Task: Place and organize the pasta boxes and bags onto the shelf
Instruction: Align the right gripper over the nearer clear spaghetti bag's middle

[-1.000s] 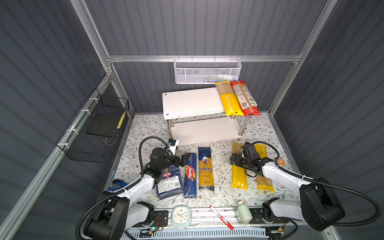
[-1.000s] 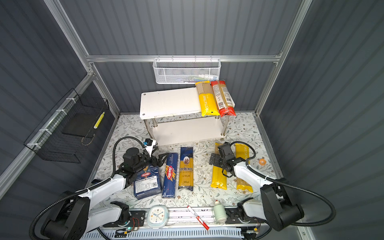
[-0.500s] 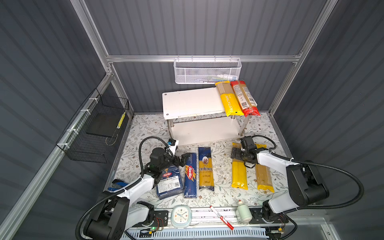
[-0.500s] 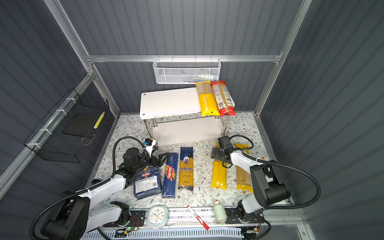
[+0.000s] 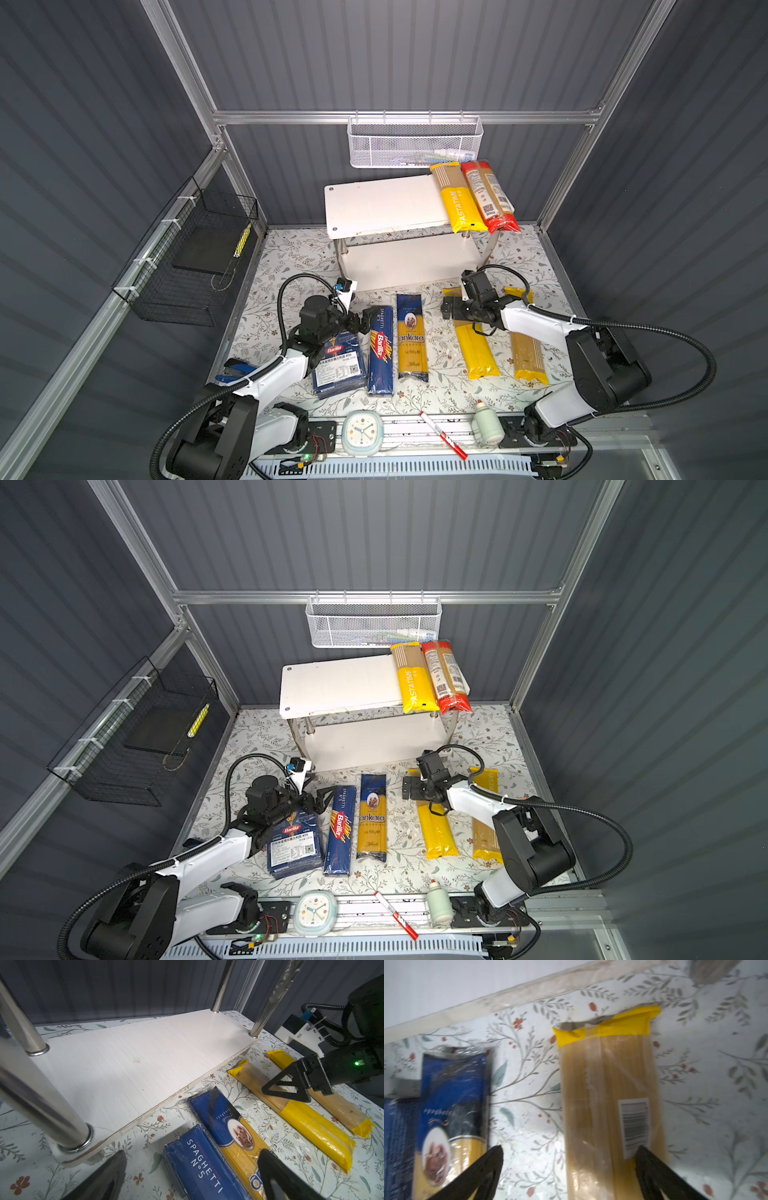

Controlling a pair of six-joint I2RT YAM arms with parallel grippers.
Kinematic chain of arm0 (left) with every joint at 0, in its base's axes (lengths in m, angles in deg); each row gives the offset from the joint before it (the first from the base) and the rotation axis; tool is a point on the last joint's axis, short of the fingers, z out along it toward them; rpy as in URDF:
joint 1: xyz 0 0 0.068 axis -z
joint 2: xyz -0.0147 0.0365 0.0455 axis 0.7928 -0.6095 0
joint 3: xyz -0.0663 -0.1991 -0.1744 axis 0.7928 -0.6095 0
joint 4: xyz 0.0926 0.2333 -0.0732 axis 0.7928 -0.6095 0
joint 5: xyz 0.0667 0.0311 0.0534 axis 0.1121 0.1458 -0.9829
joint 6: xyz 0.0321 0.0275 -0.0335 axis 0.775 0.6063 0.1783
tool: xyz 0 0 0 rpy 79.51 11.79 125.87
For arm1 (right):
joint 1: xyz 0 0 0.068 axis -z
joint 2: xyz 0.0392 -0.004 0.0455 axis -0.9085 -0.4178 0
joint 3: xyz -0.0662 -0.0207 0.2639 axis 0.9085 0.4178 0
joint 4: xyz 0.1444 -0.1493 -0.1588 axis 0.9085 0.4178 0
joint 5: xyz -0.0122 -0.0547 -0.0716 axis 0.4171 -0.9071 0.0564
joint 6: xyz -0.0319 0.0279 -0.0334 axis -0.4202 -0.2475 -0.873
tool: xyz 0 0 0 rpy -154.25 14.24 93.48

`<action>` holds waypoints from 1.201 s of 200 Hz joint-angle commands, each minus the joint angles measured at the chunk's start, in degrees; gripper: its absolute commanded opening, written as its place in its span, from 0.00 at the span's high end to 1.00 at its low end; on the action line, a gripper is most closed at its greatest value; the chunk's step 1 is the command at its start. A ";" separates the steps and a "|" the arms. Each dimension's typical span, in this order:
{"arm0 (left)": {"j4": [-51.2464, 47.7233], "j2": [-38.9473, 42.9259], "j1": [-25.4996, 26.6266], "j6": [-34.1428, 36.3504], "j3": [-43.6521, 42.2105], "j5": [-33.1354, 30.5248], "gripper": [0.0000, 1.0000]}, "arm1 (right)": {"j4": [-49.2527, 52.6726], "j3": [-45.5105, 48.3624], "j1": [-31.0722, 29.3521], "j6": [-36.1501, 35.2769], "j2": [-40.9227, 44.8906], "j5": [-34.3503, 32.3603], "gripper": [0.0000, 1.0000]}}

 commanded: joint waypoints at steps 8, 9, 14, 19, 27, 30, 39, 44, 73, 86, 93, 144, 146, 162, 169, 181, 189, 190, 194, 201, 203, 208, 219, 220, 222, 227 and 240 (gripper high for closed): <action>-0.72 0.86 0.10 0.43 0.26 -0.17 0.01 | -4.16 5.46 -0.64 -3.36 6.27 0.31 0.01; -0.74 0.87 0.10 0.42 0.26 -0.16 0.01 | -4.47 5.72 -0.61 -3.48 6.59 0.27 0.01; -0.73 1.02 0.10 0.40 0.26 -0.16 0.01 | -5.48 7.09 -0.59 -3.87 8.07 0.16 0.01; -0.77 1.04 0.10 0.36 0.26 -0.15 0.01 | -5.75 7.75 -0.61 -4.15 9.28 0.00 0.01; -0.79 1.08 0.10 0.40 0.26 -0.15 0.01 | -5.28 8.81 -0.63 -4.66 11.51 -0.21 0.01; -0.83 1.06 0.10 0.40 0.20 -0.15 0.01 | -4.97 8.91 -0.63 -4.89 11.90 -0.16 0.01; -0.76 1.09 0.10 0.40 0.19 -0.15 0.01 | -2.49 8.80 -0.60 -5.63 13.63 0.01 0.01; -0.64 1.09 0.10 0.41 0.21 -0.15 0.01 | -1.29 8.62 -0.59 -5.96 14.17 0.34 0.01; -1.64 1.85 0.10 0.31 0.55 0.23 0.01 | 7.82 5.98 -1.74 -5.93 17.56 4.39 0.01; -1.37 2.47 0.12 0.26 0.19 -0.03 0.01 | 6.22 8.96 -2.16 -5.97 20.49 2.55 0.01; -1.37 2.74 0.10 0.40 0.05 -0.15 0.01 | 6.20 10.20 -2.15 -5.88 21.79 0.52 0.01; -0.75 0.70 0.10 0.19 0.42 -0.08 0.01 | 11.93 9.46 -1.99 0.79 19.69 -4.92 0.01; -0.75 0.60 0.10 0.17 0.50 -0.07 0.01 | 12.00 9.31 -1.98 1.08 19.28 -4.95 0.01; -0.73 0.09 0.11 0.16 0.61 0.12 0.01 | 11.64 9.28 -2.11 2.08 17.46 -5.62 0.01; -0.73 0.12 0.10 0.28 0.61 0.05 0.01 | 11.21 9.40 -2.16 1.97 16.75 -5.89 0.01; -0.71 0.21 0.10 0.26 0.53 -0.14 0.01 | 11.12 9.23 -2.16 1.76 15.52 -6.39 0.01; -0.75 0.27 0.10 0.31 0.53 -0.15 0.01 | 11.30 8.82 -2.16 1.44 14.42 -6.29 0.01; -0.75 0.27 0.10 0.35 0.53 -0.15 0.01 | 11.35 8.72 -2.15 1.43 14.27 -6.15 0.01; -0.72 0.14 0.10 0.40 0.57 -0.17 0.01 | 11.42 8.59 -2.16 1.36 13.84 -5.92 0.01; -0.82 0.11 0.10 0.41 0.60 -0.15 0.01 | 11.39 8.33 -2.15 1.28 12.85 -5.51 0.01; -0.84 0.12 0.10 0.40 0.61 -0.19 0.01 | 11.47 8.20 -2.16 1.32 12.54 -5.24 0.01; -0.80 0.05 0.10 0.40 0.61 -0.16 0.01 | 11.45 8.03 -2.15 1.33 11.83 -4.98 0.01; -0.88 -0.04 0.10 0.40 0.61 -0.15 0.01 | 11.80 7.53 -2.15 1.41 10.60 -5.43 0.01; -0.86 -0.06 0.10 0.40 0.66 -0.15 0.01 | 11.86 7.50 -2.15 1.41 10.51 -5.50 0.01; -0.85 -0.05 0.10 0.40 0.67 -0.19 0.01 | 11.95 7.42 -2.17 1.42 10.27 -5.71 0.01; -0.88 0.03 0.10 0.40 0.62 -0.17 0.01 | 12.32 7.14 -2.21 1.33 9.78 -6.56 0.01; -0.93 0.01 0.10 0.38 0.61 -0.19 0.01 | 12.62 6.62 -2.21 1.04 8.99 -8.13 0.01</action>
